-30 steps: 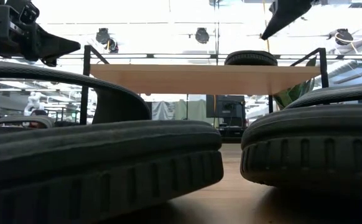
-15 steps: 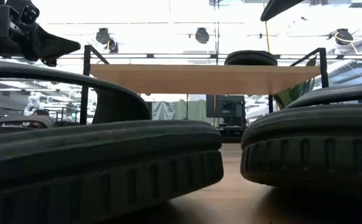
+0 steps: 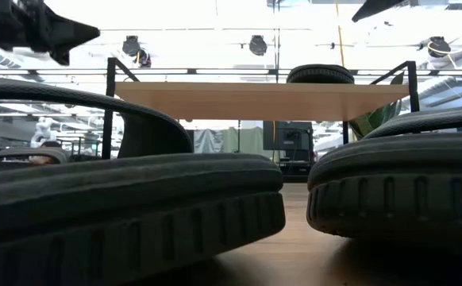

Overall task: Pick and place slides into the shelf
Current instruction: Adjust the black slide on the shelf

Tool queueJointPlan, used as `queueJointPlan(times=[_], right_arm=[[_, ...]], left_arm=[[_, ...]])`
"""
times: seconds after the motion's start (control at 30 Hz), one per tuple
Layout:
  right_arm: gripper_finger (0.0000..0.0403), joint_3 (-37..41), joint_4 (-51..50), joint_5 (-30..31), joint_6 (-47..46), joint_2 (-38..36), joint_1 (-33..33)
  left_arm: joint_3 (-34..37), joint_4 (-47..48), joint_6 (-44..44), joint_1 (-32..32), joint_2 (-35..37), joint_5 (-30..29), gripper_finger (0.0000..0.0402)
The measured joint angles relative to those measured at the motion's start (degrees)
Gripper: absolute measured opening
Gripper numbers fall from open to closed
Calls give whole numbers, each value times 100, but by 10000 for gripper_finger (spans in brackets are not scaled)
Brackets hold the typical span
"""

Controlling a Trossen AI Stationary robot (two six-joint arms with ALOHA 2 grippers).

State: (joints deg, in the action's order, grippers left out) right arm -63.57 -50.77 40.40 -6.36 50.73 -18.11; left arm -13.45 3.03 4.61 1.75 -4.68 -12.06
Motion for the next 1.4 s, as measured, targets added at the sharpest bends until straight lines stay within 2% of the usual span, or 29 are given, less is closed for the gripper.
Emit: queueJointPlan(times=[0.2, 0.5, 0.8, 0.9, 1.07, 1.23, 1.4], right_arm=[[1, 974, 1537, -315, 359, -562, 0], [1, 2219, 3535, -321, 566, -1170, 0], [0, 3400, 4871, -469, 709, -1534, 0], [0, 3486, 5048, -472, 808, -1591, 0], [0, 3482, 5184, -469, 1065, -1805, 0], [0, 3482, 5185, -467, 1172, -1876, 0], [0, 3481, 5265, -456, 1310, -1873, 0]], left_arm=[[-1033, -13, 49, 1, -1665, -8, 21], [-2675, 9, 643, 1, -4561, -4, 22], [-4056, 30, 1060, 1, -6351, 38, 31], [-4475, 203, 1194, 23, -6769, 165, 64], [-5078, 127, 1292, 25, -7532, 286, 155], [-5910, 195, 1375, 25, -8504, 104, 243], [-6964, 657, 1370, 25, -9278, 1, 300]])
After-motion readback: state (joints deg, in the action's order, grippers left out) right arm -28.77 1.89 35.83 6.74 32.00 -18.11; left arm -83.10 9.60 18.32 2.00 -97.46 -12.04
